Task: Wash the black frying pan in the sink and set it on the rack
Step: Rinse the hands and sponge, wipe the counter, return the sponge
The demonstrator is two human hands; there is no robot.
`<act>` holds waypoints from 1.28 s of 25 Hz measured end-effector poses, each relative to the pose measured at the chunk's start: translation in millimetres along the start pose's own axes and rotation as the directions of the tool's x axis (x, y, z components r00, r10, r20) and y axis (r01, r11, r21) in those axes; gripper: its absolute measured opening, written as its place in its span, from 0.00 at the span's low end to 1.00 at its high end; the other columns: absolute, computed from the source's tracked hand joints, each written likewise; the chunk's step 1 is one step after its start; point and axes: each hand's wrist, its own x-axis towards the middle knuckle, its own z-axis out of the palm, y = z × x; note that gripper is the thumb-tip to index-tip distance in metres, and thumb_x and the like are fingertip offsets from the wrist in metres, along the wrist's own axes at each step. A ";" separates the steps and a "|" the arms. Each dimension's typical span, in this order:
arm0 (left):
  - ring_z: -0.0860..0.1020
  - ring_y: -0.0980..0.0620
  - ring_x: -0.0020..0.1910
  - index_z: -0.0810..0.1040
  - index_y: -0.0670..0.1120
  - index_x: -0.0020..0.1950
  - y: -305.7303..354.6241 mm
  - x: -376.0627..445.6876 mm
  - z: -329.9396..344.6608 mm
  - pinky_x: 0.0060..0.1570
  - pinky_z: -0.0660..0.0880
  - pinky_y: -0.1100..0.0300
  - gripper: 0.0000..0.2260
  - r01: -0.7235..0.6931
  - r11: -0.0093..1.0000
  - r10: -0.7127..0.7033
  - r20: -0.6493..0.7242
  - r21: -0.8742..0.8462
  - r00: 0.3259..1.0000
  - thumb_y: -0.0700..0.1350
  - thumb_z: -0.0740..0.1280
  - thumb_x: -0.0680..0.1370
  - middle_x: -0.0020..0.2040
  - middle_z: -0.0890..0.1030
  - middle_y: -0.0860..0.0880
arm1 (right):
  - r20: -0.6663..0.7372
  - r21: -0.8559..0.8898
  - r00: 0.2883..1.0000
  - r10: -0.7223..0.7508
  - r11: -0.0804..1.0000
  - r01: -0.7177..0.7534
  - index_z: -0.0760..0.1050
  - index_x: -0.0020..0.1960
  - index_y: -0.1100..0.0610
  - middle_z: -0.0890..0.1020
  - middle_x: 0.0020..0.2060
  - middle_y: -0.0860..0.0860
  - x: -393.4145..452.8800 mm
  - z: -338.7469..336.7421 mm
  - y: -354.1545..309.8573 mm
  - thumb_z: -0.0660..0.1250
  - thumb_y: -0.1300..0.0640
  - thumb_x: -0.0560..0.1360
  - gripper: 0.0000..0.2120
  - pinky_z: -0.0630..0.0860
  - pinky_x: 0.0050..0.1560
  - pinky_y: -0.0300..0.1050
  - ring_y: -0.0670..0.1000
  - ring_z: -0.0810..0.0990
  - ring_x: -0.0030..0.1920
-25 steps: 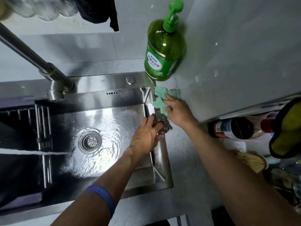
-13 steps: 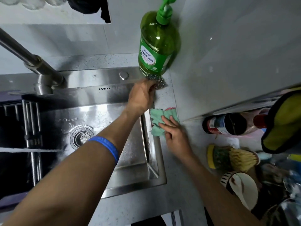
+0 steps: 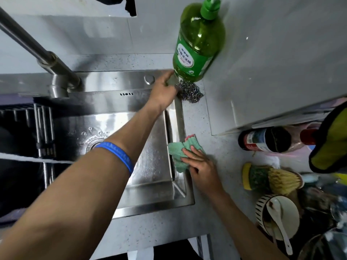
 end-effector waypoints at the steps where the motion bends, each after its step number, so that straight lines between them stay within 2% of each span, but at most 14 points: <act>1: 0.77 0.56 0.50 0.69 0.47 0.73 -8.8 -12.8 -4.0 0.45 0.77 0.67 0.23 0.029 0.999 -0.030 -0.044 -0.013 0.999 0.33 0.61 0.79 0.67 0.73 0.48 | 0.006 0.024 1.000 0.002 1.000 -0.002 0.83 0.57 0.59 0.80 0.64 0.50 -8.3 1.7 1.5 0.67 0.74 0.70 0.20 0.55 0.77 0.38 0.48 0.70 0.71; 2: 0.77 0.56 0.48 0.71 0.46 0.71 -17.8 -27.1 -8.6 0.44 0.76 0.67 0.21 0.055 0.998 -0.057 -0.078 -0.032 0.995 0.32 0.61 0.79 0.65 0.75 0.48 | 0.011 0.046 1.000 0.014 0.999 -0.014 0.83 0.57 0.59 0.79 0.64 0.49 -16.8 3.0 2.4 0.67 0.74 0.70 0.20 0.54 0.77 0.36 0.45 0.68 0.72; 4: 0.78 0.52 0.55 0.75 0.44 0.67 -42.0 -60.5 -19.4 0.52 0.76 0.65 0.20 0.102 0.994 -0.107 -0.115 -0.045 0.988 0.30 0.60 0.78 0.63 0.78 0.46 | 0.009 0.077 0.999 0.042 0.996 -0.043 0.83 0.57 0.59 0.77 0.65 0.47 -30.5 6.2 2.4 0.66 0.74 0.71 0.20 0.53 0.77 0.37 0.44 0.66 0.73; 8: 0.76 0.52 0.54 0.78 0.41 0.62 -94.2 -134.2 -40.5 0.46 0.73 0.75 0.20 0.222 0.972 -0.233 -0.204 -0.077 0.951 0.27 0.60 0.75 0.60 0.79 0.44 | 0.017 0.131 0.998 0.055 0.990 -0.057 0.84 0.57 0.58 0.78 0.64 0.48 -65.9 19.2 -6.5 0.62 0.68 0.72 0.18 0.55 0.77 0.41 0.44 0.66 0.74; 11: 0.78 0.50 0.51 0.80 0.40 0.57 -123.7 -192.8 -62.8 0.58 0.74 0.60 0.18 0.246 0.964 -0.264 -0.249 -0.103 0.932 0.26 0.60 0.74 0.53 0.81 0.46 | -0.018 0.126 0.998 0.068 0.990 -0.065 0.84 0.57 0.57 0.80 0.63 0.48 -101.5 38.1 -22.8 0.59 0.61 0.75 0.18 0.58 0.77 0.44 0.45 0.69 0.72; 14: 0.78 0.52 0.48 0.80 0.42 0.53 -144.8 -245.4 -108.9 0.53 0.75 0.60 0.17 0.221 0.950 -0.288 -0.346 -0.220 0.893 0.25 0.60 0.74 0.49 0.82 0.49 | 0.011 0.342 0.976 0.218 0.916 -0.209 0.82 0.59 0.56 0.81 0.58 0.34 -99.5 57.8 -70.3 0.61 0.64 0.75 0.17 0.66 0.70 0.36 0.33 0.74 0.64; 16: 0.78 0.52 0.48 0.80 0.46 0.50 -156.6 -277.7 -151.9 0.51 0.73 0.60 0.17 0.225 0.927 -0.339 -0.413 -0.302 0.845 0.26 0.61 0.75 0.47 0.82 0.50 | 0.082 0.509 0.942 0.325 0.799 -0.320 0.81 0.59 0.54 0.81 0.49 0.26 -84.9 79.7 -117.6 0.63 0.69 0.76 0.18 0.71 0.58 0.27 0.29 0.78 0.52; 17: 0.78 0.51 0.49 0.80 0.47 0.48 -158.8 -290.2 -173.8 0.51 0.73 0.59 0.17 0.216 0.916 -0.356 -0.438 -0.338 0.825 0.27 0.61 0.76 0.47 0.82 0.49 | 0.106 0.585 0.911 0.399 0.716 -0.382 0.81 0.59 0.52 0.82 0.45 0.27 -75.2 91.3 -141.6 0.63 0.71 0.77 0.19 0.73 0.54 0.27 0.30 0.80 0.47; 19: 0.78 0.51 0.50 0.80 0.48 0.48 -154.0 -309.0 -214.7 0.52 0.74 0.59 0.17 0.158 0.921 -0.330 -0.500 -0.355 0.800 0.27 0.61 0.76 0.48 0.82 0.47 | 0.154 0.730 0.838 0.523 0.512 -0.454 0.80 0.61 0.54 0.85 0.45 0.36 -56.9 114.0 -186.2 0.64 0.72 0.77 0.20 0.77 0.57 0.37 0.37 0.82 0.47; 21: 0.77 0.53 0.49 0.79 0.50 0.51 -132.6 -316.4 -249.4 0.52 0.74 0.60 0.18 0.015 0.960 -0.187 -0.602 -0.279 0.776 0.28 0.62 0.75 0.49 0.82 0.48 | 0.225 0.846 0.754 0.617 0.261 -0.466 0.80 0.63 0.59 0.86 0.43 0.41 -40.0 125.9 -221.5 0.64 0.72 0.77 0.18 0.80 0.52 0.41 0.42 0.83 0.43; 23: 0.76 0.56 0.53 0.76 0.50 0.63 -98.5 -311.3 -274.2 0.56 0.73 0.61 0.23 -0.104 0.985 -0.008 -0.642 -0.136 0.767 0.29 0.63 0.74 0.57 0.79 0.50 | 0.334 0.886 0.709 0.620 0.051 -0.462 0.81 0.60 0.56 0.87 0.45 0.45 -27.0 125.7 -246.1 0.63 0.70 0.78 0.16 0.81 0.46 0.42 0.46 0.84 0.44; 26: 0.67 0.60 0.68 0.59 0.60 0.76 -43.9 -288.5 -296.3 0.67 0.65 0.61 0.37 -0.174 0.978 0.206 -0.439 0.113 0.875 0.35 0.65 0.72 0.72 0.67 0.53 | 0.459 0.870 0.699 0.549 -0.115 -0.480 0.82 0.56 0.52 0.87 0.50 0.49 -23.5 120.8 -270.2 0.60 0.66 0.80 0.15 0.82 0.46 0.45 0.50 0.85 0.47; 29: 0.70 0.49 0.70 0.60 0.67 0.73 -16.4 -280.2 -288.3 0.68 0.68 0.44 0.36 -0.231 0.950 0.287 -0.300 0.209 0.910 0.43 0.62 0.68 0.71 0.70 0.54 | 0.529 0.836 0.655 0.539 -0.200 -0.510 0.81 0.56 0.50 0.87 0.49 0.49 -26.3 117.8 -273.4 0.59 0.62 0.81 0.14 0.79 0.51 0.48 0.49 0.85 0.47; 32: 0.71 0.46 0.68 0.62 0.60 0.76 -15.9 -285.6 -262.7 0.68 0.69 0.51 0.39 -0.256 0.925 0.311 -0.171 0.282 0.935 0.35 0.60 0.67 0.73 0.68 0.53 | 0.560 0.824 0.616 0.554 -0.289 -0.488 0.79 0.55 0.51 0.87 0.46 0.51 -25.4 109.9 -265.4 0.56 0.62 0.82 0.13 0.76 0.54 0.50 0.52 0.82 0.49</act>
